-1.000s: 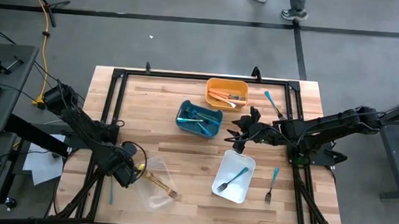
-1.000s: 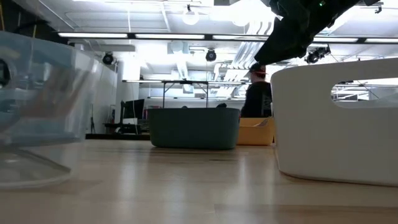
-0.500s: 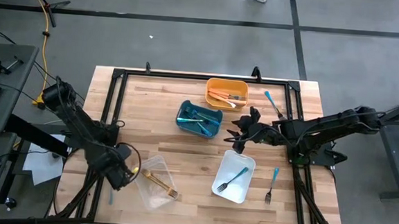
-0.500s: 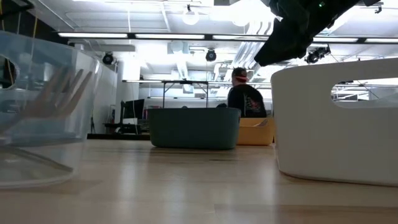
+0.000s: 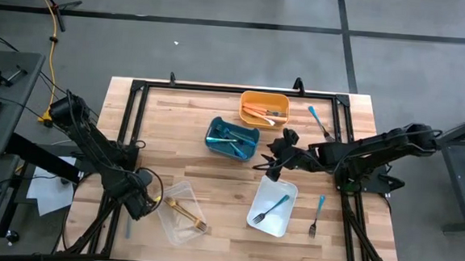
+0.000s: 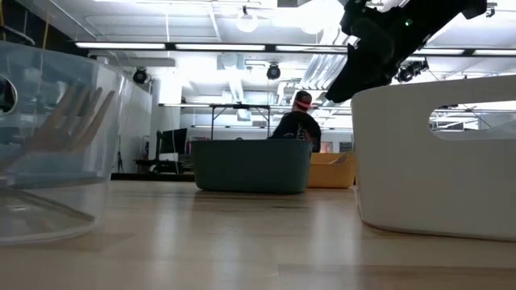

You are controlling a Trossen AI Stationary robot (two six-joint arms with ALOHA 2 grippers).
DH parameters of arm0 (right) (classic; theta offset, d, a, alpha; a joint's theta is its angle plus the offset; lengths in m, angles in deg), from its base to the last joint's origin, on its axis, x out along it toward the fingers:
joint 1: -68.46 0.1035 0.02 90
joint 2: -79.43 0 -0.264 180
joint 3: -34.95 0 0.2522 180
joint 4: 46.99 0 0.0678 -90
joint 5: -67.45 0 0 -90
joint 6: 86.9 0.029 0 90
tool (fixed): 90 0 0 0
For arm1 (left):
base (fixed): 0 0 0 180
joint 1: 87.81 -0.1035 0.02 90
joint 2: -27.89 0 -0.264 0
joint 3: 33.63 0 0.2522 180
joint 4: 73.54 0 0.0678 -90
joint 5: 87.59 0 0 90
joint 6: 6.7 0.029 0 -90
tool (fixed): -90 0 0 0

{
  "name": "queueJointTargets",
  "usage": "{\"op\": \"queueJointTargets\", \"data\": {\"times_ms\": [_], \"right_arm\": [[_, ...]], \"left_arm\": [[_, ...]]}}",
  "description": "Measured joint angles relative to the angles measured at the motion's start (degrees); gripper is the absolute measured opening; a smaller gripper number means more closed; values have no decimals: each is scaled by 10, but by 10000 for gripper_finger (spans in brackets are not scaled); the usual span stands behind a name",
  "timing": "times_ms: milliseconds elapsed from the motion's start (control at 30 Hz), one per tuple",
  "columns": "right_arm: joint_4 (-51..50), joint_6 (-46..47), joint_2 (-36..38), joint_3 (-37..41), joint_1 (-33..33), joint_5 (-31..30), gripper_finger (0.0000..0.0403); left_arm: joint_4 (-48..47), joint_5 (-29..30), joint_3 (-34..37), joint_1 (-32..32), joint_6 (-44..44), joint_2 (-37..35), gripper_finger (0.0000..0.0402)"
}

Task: Sort silverware by color (type)
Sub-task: Put the gold fork into the transparent bin

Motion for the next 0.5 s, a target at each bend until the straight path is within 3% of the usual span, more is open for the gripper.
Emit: {"op": "queueJointTargets", "data": {"times_ms": [133,500], "right_arm": [[5,-1,-11,0,0,-1,183],[8,-2,-13,0,0,0,183]], "left_arm": [[36,0,14,0,0,-1,149],[20,-3,16,0,-8,0,77]]}}
